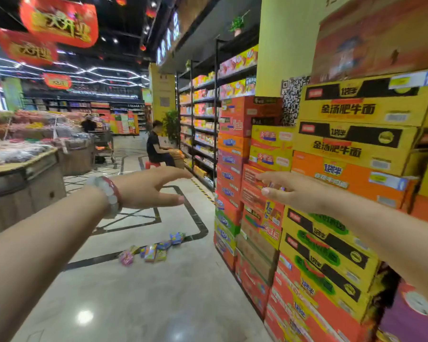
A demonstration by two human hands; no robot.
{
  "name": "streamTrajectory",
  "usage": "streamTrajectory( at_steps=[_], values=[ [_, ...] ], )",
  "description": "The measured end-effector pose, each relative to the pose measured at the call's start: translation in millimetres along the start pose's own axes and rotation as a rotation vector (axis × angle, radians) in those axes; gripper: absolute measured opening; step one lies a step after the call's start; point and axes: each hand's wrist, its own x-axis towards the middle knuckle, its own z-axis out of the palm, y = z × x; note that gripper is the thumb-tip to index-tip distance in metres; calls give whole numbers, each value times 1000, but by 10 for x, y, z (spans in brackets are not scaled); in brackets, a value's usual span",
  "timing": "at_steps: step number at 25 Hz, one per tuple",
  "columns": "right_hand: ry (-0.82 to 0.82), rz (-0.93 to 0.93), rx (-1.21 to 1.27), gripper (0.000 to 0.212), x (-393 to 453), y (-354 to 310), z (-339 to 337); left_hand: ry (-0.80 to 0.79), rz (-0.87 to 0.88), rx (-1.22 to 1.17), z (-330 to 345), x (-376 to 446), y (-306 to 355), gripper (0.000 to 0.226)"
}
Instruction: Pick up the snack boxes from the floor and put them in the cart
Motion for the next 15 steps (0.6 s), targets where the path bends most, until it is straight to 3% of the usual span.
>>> streamTrajectory(
  at_steps=[4,7,10,15],
  values=[
    [-53,-96,57,51,543,138,62,21,-138,-17,20,184,-163,64],
    [-105,-154,133,50,877,255,131,50,-190,-63,134,321,-217,107],
    [-150,-231,84,51,1195,336,211,51,-223,-65,266,444,-331,123],
    [-171,-292,114,50,1723,404,389,8,-294,-34,346,776,-509,91]
  ],
)
